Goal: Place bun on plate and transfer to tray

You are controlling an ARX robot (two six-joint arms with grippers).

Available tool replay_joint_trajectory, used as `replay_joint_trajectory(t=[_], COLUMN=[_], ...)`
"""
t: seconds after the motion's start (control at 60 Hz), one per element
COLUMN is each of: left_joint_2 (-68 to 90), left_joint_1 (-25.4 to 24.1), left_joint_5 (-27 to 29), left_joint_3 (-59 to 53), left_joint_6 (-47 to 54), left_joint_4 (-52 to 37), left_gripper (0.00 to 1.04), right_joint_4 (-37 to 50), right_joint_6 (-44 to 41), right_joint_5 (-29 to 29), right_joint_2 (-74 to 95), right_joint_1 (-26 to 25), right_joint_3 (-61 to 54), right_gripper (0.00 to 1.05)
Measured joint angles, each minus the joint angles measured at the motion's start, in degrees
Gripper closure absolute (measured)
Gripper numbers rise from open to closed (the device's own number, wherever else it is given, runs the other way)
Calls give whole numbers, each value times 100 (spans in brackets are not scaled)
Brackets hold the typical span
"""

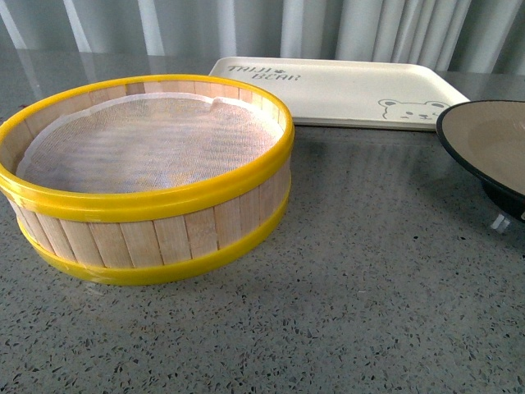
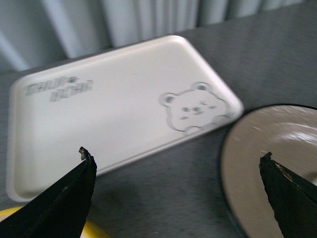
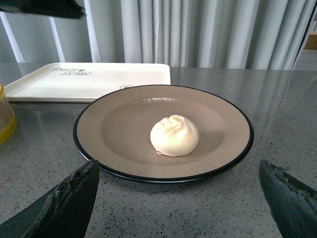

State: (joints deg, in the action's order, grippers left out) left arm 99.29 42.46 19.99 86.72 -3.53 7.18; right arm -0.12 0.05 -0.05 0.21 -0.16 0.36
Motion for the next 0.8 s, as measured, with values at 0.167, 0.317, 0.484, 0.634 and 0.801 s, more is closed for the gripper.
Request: replay_joint_trajectory(t=[0.167, 0.317, 0.484, 0.634, 0.801], left_joint_2=[-1224, -2312, -3534, -5045, -5799], left_joint_1=[-743, -1443, -2352, -3342, -3692], left_joint_5=[361, 511, 299, -1209, -1419], left_joint_3=[-1163, -2118, -3209, -5160, -6310], left_joint_6=[-42, -142, -68, 208, 256], left_joint_4=[-238, -227, -452, -2240, -2592], left_gripper=[7, 7, 11, 38, 65], right_joint_4=[0, 0, 0, 0, 0], right_joint_6=[0, 0, -2, 0, -2], right_joint_5=[0, 0, 0, 0, -7], right_joint_2=[0, 0, 0, 0, 0], right_joint_1=[0, 0, 0, 0, 0], right_joint_3=[0, 0, 0, 0, 0], right_gripper=[9, 9, 9, 9, 9])
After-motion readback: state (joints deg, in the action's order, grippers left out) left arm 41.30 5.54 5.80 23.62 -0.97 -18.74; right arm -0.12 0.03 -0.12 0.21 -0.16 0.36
